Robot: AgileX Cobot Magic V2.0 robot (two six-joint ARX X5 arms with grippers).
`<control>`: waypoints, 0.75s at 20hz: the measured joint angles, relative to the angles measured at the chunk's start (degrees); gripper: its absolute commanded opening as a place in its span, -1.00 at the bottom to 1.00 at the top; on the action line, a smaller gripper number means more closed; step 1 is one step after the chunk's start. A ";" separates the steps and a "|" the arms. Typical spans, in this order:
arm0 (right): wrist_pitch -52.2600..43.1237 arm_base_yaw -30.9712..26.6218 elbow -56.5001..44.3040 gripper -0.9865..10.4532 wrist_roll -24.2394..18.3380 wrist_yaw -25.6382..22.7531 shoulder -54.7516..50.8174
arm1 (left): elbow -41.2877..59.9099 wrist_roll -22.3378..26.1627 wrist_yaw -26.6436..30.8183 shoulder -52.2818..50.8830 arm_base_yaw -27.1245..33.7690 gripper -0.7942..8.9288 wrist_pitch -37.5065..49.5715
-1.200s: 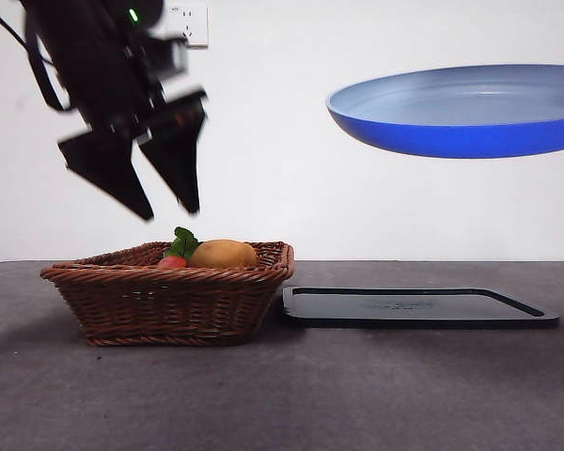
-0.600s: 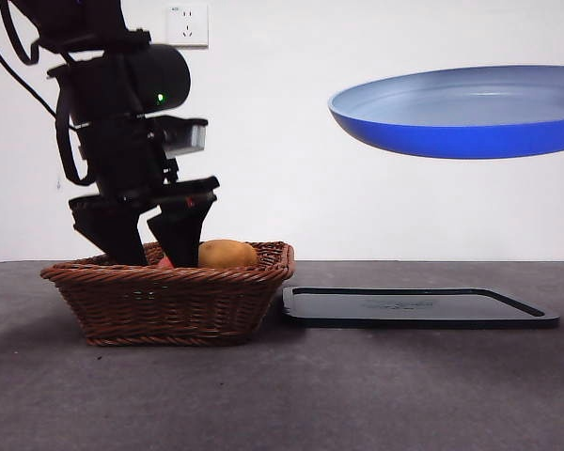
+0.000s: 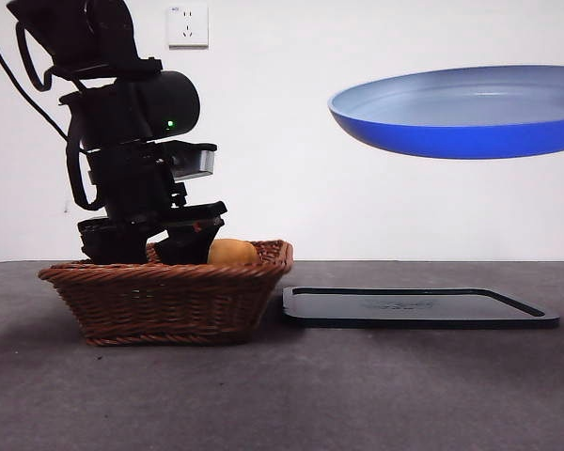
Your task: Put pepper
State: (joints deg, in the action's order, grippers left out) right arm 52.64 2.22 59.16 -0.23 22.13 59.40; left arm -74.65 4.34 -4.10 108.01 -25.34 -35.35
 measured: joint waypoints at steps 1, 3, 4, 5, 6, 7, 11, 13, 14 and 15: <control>0.02 0.00 0.00 -0.82 0.00 -0.02 0.00 | -0.07 -0.02 -0.02 0.00 -0.15 -0.15 0.11; 0.02 0.00 0.00 -0.82 0.00 -0.02 0.00 | -0.07 0.00 0.13 0.11 -0.37 -0.29 0.31; 0.00 0.00 0.00 -0.82 0.02 -0.02 0.00 | -0.04 0.00 0.17 0.11 -0.37 -0.36 0.31; 0.02 0.00 0.00 -0.82 0.00 -0.02 0.00 | -0.04 0.00 0.31 0.11 -0.28 -0.43 0.33; 0.00 0.00 0.00 -0.82 0.00 -0.02 0.00 | -0.04 -0.02 0.50 0.11 -0.28 -0.50 0.33; 0.02 0.00 0.00 -0.82 0.00 -0.02 0.00 | -0.04 -0.04 0.50 0.11 -0.28 -0.55 0.33; 0.00 0.00 0.00 -0.82 -0.02 -0.04 0.00 | -0.04 -0.07 0.44 0.09 -0.28 -0.59 0.33; 0.00 0.00 0.00 -0.82 0.00 -0.04 0.00 | -0.02 -0.07 0.11 -0.48 -0.28 -0.59 0.28; 0.00 0.00 0.00 -0.82 0.00 -0.04 0.00 | -0.02 -0.07 0.04 -1.16 -0.39 -0.59 0.26; 0.00 0.00 0.00 -0.82 0.00 -0.04 0.04 | -0.26 -0.07 -0.09 -2.38 -0.42 -0.59 -0.72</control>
State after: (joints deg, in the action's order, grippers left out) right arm 52.64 2.22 59.16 -0.23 22.09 59.44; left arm -74.91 4.27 -4.19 105.62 -25.76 -36.07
